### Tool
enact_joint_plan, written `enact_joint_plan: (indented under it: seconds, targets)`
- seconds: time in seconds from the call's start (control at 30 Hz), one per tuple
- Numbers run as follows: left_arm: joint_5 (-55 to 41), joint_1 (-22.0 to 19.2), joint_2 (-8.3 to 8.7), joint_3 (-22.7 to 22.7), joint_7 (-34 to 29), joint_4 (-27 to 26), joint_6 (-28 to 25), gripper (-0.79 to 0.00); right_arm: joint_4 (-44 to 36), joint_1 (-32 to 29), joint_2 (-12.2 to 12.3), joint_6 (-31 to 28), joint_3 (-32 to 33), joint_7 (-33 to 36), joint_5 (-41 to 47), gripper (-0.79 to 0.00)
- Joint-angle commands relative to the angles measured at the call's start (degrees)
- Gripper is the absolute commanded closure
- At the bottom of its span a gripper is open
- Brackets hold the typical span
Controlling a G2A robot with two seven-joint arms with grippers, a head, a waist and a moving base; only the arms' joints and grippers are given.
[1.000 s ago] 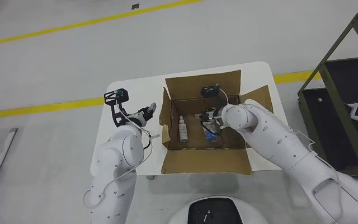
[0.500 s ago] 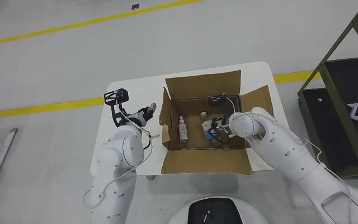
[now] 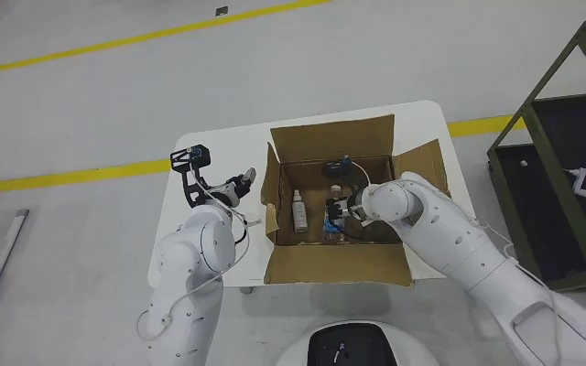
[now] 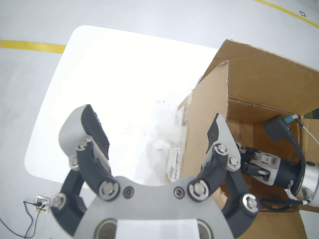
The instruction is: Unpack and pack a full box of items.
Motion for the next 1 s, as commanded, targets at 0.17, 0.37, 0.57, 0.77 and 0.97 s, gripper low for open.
enact_joint_plan:
  seconds: [0.17, 0.37, 0.57, 0.77, 0.97]
  targets:
    - [0.0, 0.0, 0.0, 0.0, 0.0, 0.0, 0.0, -0.785, -10.31, -3.66, 2.75, -0.18, 8.72, -1.31, -1.92, 0.0]
    - [0.0, 0.0, 0.0, 0.0, 0.0, 0.0, 0.0, -0.785, -31.41, -15.28, 7.3, 2.48, 26.39, 1.72, -6.51, 0.0]
    - [0.0, 0.0, 0.0, 0.0, 0.0, 0.0, 0.0, -0.785, -49.39, -28.76, 10.12, 5.29, 43.82, 5.99, -11.86, 0.0]
    - [0.0, 0.0, 0.0, 0.0, 0.0, 0.0, 0.0, -0.785, -57.15, -38.09, 11.37, 10.42, 53.48, 11.18, -20.58, 0.0]
    - [0.0, 0.0, 0.0, 0.0, 0.0, 0.0, 0.0, -0.785, -55.79, -43.95, 12.04, 12.84, 57.63, 18.38, -24.99, -0.012]
